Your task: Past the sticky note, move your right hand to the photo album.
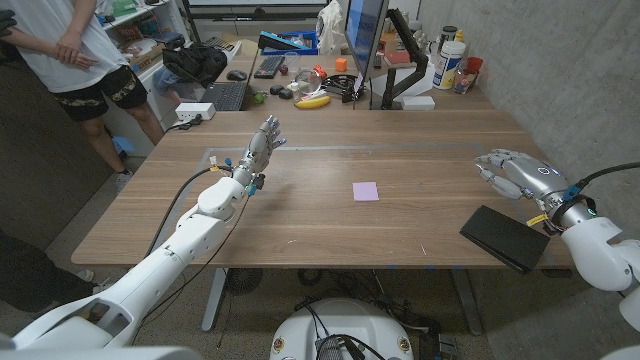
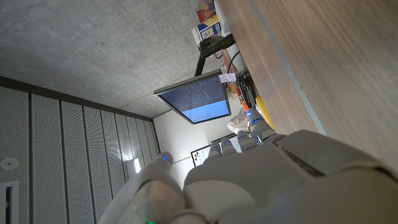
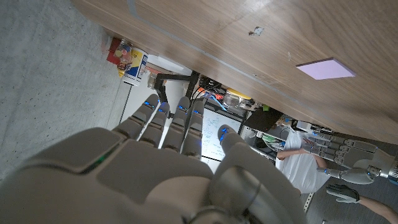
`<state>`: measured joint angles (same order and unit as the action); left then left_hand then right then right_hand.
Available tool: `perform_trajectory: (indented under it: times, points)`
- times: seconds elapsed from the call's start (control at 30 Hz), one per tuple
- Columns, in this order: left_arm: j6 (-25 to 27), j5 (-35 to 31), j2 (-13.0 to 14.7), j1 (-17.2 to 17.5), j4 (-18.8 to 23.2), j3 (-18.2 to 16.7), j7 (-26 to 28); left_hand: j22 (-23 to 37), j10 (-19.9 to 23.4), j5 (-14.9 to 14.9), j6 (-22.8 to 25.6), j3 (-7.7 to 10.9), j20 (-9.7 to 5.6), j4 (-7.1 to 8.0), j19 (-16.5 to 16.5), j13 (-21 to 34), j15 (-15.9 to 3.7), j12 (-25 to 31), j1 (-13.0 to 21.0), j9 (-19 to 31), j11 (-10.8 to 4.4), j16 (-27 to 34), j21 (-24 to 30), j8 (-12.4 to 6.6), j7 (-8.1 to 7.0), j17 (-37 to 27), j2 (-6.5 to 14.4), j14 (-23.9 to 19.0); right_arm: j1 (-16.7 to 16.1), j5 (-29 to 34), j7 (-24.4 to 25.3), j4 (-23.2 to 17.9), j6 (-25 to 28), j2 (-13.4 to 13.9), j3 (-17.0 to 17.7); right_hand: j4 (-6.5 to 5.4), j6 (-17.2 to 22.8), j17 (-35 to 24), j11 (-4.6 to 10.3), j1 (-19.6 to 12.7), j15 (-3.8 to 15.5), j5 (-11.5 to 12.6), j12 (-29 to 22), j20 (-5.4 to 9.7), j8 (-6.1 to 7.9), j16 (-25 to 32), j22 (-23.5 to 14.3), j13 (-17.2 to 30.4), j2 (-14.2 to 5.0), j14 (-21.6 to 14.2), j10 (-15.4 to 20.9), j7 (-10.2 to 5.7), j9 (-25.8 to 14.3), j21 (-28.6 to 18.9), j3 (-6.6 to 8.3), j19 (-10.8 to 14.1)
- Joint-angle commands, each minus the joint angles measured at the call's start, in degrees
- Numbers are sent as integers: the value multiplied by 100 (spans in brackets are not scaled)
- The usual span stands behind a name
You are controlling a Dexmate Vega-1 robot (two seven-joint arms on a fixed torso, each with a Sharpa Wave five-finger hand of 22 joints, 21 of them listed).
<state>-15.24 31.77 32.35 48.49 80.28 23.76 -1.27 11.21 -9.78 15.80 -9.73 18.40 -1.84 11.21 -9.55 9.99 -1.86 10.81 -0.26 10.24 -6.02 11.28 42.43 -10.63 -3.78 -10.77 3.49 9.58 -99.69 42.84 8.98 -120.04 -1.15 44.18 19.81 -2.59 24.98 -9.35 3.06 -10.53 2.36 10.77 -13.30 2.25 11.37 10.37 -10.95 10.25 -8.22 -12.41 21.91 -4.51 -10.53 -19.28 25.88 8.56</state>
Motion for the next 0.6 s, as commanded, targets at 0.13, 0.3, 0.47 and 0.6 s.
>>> perform_trajectory:
  times: [0.13,0.3,0.47,0.6]
  points:
    - [15,22,36,9,-7,-26,-20,8,-755,34,-900,-23,-411,-7,-1309,25,-295,35,25,15,-24,11,30,-12,-13,-9,685,1020,32,-54,-17,60,128,85,-169,38,19,-10,-13,-55,297,39,41,363,-33,-9,-14,16,-39,-52,45,-23,-9,4,3,43]
    - [16,21,45,2,-15,-28,-31,8,-757,35,-903,-23,-411,-7,-1309,26,-295,35,25,15,-24,10,31,-10,-15,-9,685,1022,37,-73,-3,78,188,122,-218,44,23,-8,-5,-59,302,39,43,361,-33,-13,-14,16,-36,-54,49,-20,-10,6,6,48]
    - [23,18,51,-13,-18,-24,-46,8,-754,36,-905,-24,-408,-7,-1314,26,-293,36,24,15,-25,10,30,-9,-18,-9,685,1023,20,-98,30,84,236,144,-243,47,16,-9,-16,-59,293,39,43,360,-38,-11,-14,16,-35,-65,58,-24,-10,10,7,50]
    - [24,17,44,-29,-33,-16,-57,8,-757,38,-903,-25,-411,-7,-1309,26,-296,35,25,15,-26,11,32,-10,-19,-9,685,1021,-4,-112,42,80,277,162,-253,56,21,-7,-18,-64,292,40,43,354,-38,-13,-14,17,-30,-76,73,-19,-10,15,11,51]
